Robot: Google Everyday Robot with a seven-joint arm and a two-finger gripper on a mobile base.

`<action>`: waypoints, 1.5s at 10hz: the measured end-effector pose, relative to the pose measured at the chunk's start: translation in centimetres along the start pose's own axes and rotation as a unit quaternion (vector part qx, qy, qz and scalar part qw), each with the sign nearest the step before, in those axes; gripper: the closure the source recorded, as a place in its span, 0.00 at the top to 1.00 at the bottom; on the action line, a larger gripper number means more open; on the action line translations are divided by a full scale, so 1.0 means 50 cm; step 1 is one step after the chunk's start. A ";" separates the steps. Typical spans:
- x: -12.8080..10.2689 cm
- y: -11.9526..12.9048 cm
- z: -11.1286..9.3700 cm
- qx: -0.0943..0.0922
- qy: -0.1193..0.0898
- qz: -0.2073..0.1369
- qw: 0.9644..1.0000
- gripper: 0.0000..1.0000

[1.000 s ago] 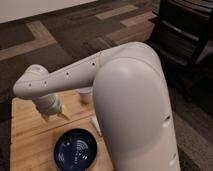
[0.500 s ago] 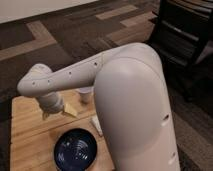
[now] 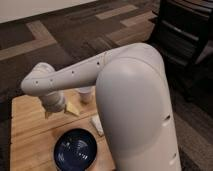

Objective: Pick up the ceramic bowl

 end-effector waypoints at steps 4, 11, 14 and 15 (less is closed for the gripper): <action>0.000 0.001 0.000 0.000 0.000 0.000 1.000 0.80; -0.114 -0.026 -0.037 0.000 -0.032 0.047 0.998 0.80; -0.113 -0.027 -0.036 0.000 -0.031 0.048 0.998 0.80; -0.112 -0.025 -0.036 0.000 -0.031 0.047 0.998 0.80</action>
